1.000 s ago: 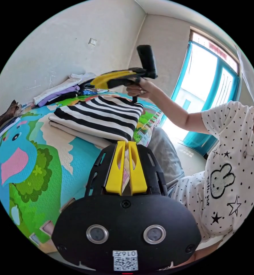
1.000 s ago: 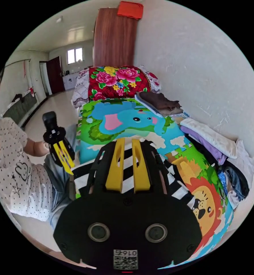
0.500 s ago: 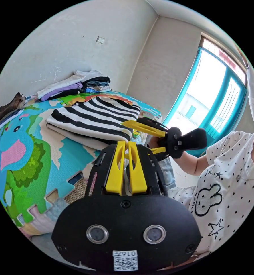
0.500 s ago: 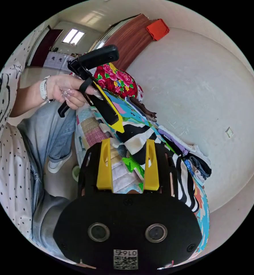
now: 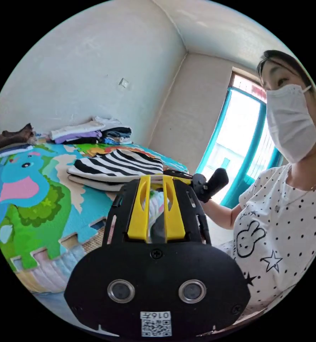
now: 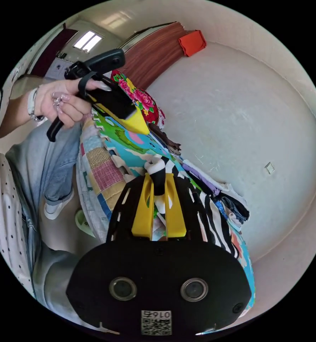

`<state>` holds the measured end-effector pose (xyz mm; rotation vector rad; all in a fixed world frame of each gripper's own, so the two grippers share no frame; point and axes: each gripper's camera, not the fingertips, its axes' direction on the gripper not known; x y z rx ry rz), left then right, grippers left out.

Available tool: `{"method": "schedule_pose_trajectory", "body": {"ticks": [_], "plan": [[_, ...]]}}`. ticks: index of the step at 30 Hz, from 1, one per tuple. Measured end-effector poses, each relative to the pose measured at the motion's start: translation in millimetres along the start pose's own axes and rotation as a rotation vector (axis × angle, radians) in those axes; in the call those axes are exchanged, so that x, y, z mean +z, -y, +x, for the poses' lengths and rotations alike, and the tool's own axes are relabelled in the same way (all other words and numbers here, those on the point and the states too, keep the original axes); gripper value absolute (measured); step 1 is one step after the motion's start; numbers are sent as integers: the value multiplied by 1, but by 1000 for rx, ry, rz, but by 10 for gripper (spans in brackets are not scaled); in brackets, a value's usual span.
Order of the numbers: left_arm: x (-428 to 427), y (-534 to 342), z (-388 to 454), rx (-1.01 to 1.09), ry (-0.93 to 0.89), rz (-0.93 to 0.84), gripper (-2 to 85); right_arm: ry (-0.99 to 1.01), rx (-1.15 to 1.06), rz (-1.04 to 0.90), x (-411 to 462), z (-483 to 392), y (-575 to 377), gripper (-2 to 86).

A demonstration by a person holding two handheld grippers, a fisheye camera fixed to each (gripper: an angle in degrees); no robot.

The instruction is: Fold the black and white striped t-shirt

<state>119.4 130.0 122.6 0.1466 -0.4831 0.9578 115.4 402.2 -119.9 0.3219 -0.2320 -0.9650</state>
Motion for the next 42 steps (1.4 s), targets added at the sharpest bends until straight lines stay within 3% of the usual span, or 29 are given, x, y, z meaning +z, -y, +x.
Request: {"method": "schedule_pose_trajectory", "body": {"ticks": [7, 12, 23, 26, 32, 42], "plan": [[31, 31, 38, 296, 346, -168, 132, 195, 190, 82, -36, 63, -33, 47], [65, 51, 44, 323, 229, -245, 145, 265, 281, 105, -46, 84, -51, 45], [83, 98, 78, 620, 394, -224, 151, 311, 175, 61, -51, 106, -52, 45], [98, 112, 81, 678, 330, -273, 145, 322, 188, 66, -53, 117, -50, 44], [146, 135, 48, 768, 393, -424, 141, 319, 128, 52, -59, 131, -42, 42], [150, 188, -37, 795, 171, -584, 59, 343, 210, 53, -73, 187, -34, 44]]}}
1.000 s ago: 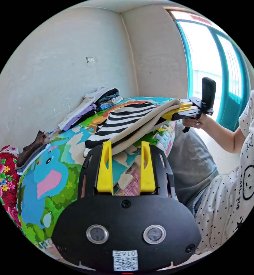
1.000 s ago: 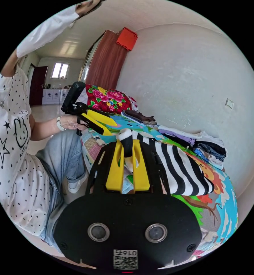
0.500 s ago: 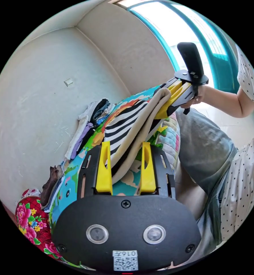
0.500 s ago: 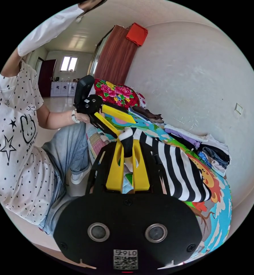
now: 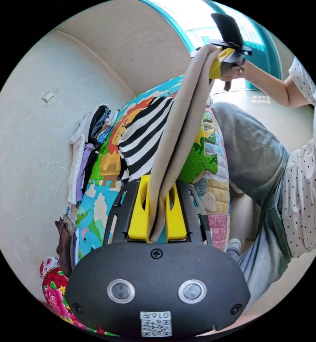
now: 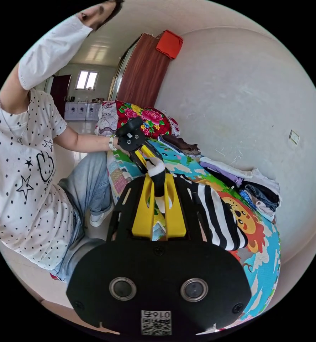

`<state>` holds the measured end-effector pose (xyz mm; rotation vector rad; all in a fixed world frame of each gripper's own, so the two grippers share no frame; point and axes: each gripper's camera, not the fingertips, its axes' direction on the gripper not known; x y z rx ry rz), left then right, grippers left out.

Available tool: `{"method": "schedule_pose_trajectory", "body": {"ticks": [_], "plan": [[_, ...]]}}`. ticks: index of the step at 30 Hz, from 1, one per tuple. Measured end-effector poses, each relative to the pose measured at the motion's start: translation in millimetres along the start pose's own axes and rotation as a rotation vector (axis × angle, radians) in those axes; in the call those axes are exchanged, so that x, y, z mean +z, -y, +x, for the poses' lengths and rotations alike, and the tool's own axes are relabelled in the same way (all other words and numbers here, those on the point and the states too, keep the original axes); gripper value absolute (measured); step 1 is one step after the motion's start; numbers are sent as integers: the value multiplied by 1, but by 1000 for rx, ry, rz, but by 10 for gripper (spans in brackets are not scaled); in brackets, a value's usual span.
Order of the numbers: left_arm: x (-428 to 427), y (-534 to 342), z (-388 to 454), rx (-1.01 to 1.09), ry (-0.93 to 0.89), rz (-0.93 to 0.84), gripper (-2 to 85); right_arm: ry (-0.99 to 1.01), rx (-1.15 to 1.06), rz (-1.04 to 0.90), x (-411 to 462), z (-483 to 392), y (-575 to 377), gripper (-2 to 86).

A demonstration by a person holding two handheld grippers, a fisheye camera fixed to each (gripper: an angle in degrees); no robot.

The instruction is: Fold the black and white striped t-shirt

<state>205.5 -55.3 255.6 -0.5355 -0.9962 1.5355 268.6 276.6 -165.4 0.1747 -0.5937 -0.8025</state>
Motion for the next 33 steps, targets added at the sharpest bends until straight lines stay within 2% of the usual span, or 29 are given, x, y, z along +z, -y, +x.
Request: {"method": "schedule_pose_trajectory", "body": {"ticks": [6, 11, 18, 24, 29, 33], "plan": [[-1, -27, -83, -188, -251, 42, 48, -58, 8, 8, -1, 16, 16, 62], [16, -58, -130, -318, -354, 34, 47, -24, 4, 41, 9, 8, 14, 104], [18, -92, -142, -226, -295, -1, 49, -130, -40, 13, 15, -1, 38, 47], [-26, -139, -133, -144, -270, -2, 52, -19, -56, 6, 6, 15, 91, 29], [-70, -191, -141, -209, -266, 25, 52, 126, -110, 25, 18, 33, 151, 20], [-103, -232, -157, -271, -195, 27, 50, 190, -176, 53, 36, 45, 194, 17]]}}
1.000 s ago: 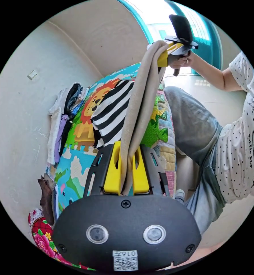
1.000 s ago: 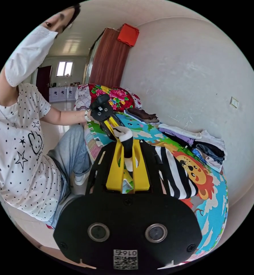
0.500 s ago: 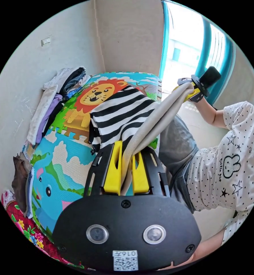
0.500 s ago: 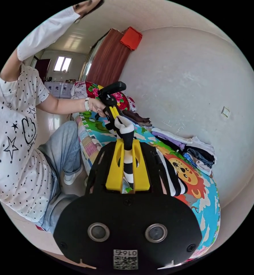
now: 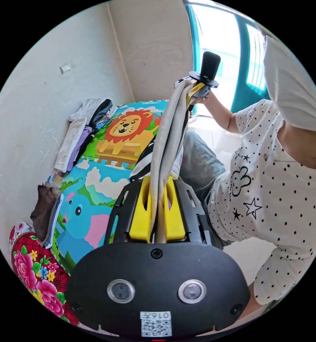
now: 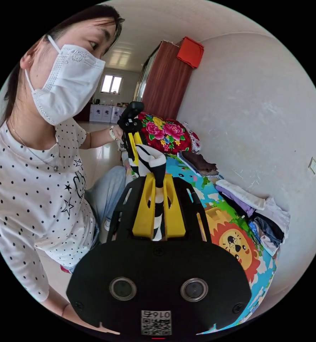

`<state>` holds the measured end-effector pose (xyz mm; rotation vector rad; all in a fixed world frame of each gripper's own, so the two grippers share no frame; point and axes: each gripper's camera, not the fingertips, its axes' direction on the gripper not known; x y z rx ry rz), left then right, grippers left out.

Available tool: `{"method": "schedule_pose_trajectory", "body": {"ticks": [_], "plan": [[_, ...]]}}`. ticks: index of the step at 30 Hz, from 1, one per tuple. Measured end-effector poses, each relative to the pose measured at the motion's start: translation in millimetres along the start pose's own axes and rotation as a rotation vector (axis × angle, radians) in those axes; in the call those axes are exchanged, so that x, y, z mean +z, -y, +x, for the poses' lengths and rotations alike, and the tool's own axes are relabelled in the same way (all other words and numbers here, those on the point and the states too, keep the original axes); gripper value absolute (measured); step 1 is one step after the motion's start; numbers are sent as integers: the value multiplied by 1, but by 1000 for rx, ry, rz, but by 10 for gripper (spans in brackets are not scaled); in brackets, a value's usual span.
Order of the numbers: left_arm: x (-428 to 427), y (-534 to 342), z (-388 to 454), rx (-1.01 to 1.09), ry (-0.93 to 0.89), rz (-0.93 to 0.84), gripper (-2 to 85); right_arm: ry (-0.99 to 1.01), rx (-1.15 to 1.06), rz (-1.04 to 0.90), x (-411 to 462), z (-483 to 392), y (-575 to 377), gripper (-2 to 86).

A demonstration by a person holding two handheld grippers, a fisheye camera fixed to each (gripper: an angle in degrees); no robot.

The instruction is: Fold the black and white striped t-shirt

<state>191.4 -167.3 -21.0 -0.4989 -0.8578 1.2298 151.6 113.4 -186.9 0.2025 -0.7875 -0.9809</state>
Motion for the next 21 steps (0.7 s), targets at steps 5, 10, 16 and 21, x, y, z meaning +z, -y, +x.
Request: {"method": "schedule_pose_trajectory", "body": {"ticks": [5, 10, 16, 21], "plan": [[-45, -24, -40, -42, 92, 5, 49, 17, -111, 37, 33, 41, 71, 14], [-81, -39, -118, -86, 136, -49, 50, 53, -97, 58, 79, 108, 144, 13], [-55, -83, -296, -289, 49, -177, 50, 156, 22, -68, 211, 221, 216, 13], [-94, -78, -415, -270, 551, -90, 47, -123, -18, -35, 306, 297, 290, 12]]}}
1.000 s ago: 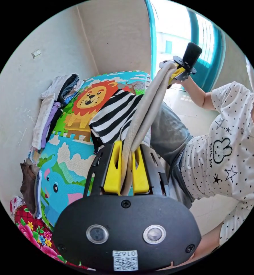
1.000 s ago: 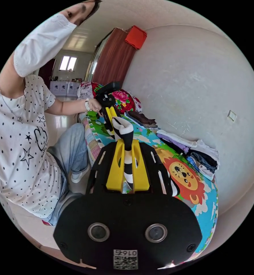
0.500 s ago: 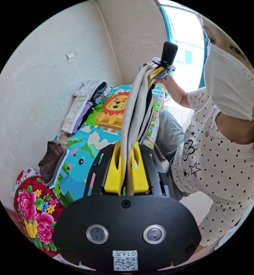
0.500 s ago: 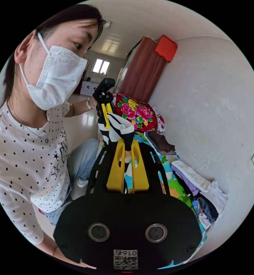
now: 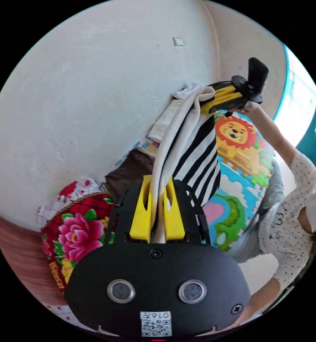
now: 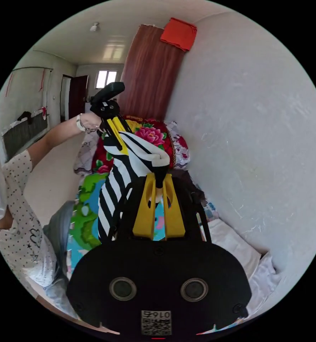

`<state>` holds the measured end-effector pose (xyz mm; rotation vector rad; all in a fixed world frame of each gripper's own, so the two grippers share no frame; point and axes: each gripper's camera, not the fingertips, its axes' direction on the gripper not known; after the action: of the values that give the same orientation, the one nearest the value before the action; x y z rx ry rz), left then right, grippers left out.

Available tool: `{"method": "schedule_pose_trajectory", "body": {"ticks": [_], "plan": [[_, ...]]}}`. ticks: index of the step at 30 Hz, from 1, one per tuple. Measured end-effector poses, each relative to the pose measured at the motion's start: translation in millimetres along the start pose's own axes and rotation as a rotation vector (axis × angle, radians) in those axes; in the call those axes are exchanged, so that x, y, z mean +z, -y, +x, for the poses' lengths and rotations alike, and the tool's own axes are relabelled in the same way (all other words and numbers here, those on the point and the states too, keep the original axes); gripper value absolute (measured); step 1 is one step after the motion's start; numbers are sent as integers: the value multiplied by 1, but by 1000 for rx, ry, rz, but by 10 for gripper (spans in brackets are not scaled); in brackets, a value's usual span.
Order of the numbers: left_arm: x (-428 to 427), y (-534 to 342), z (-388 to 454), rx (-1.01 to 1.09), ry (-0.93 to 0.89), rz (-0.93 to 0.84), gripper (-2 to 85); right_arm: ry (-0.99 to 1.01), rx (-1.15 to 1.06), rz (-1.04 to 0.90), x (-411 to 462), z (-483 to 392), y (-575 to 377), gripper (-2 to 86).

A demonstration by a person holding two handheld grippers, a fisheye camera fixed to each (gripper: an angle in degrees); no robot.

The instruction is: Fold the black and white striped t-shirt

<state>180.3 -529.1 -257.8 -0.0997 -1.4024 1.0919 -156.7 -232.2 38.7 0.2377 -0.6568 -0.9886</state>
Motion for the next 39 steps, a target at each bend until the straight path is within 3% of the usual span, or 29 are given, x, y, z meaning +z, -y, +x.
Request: {"method": "schedule_pose_trajectory", "body": {"ticks": [2, 5, 10, 12, 14, 16, 18, 23, 27, 31, 33, 35, 37, 39], "plan": [[7, 1, -17, 6, 175, 111, 47, -241, -109, 133, 32, 13, 32, 12], [76, -18, -33, 56, 314, 129, 47, -279, -151, 93, 98, 29, 50, 12], [251, -101, -24, 6, 209, 94, 48, -406, -355, -71, 241, -3, 5, 11], [348, -152, 12, 69, 73, -70, 49, -326, -386, -179, 290, -18, -24, 12], [396, -186, 44, 100, 3, -105, 50, -228, -429, -291, 334, -41, -65, 14], [399, -212, 60, 49, 96, 41, 49, -237, -449, -302, 350, -55, -88, 16], [400, -232, 48, -81, 8, 119, 50, -275, -428, -247, 352, -55, -96, 20], [397, -253, 51, -91, 24, 11, 53, -231, -334, -291, 354, -31, -84, 46], [388, -275, 61, -146, 16, -93, 3, -187, -330, -398, 351, -30, -90, 59], [361, -289, 46, -325, 1, 33, -8, 8, -343, -339, 308, -23, -96, 25], [354, -286, 32, -434, -58, 202, -9, -56, -217, -221, 293, -2, -87, 9], [371, -279, 26, -504, -97, 234, -9, 4, 32, -218, 302, 40, -69, -1], [402, -274, 29, -537, -125, 189, -10, 18, 144, -280, 324, 64, -62, -3], [453, -279, 42, -602, -59, 15, -10, -78, 194, -317, 342, 75, -63, -4]]}}
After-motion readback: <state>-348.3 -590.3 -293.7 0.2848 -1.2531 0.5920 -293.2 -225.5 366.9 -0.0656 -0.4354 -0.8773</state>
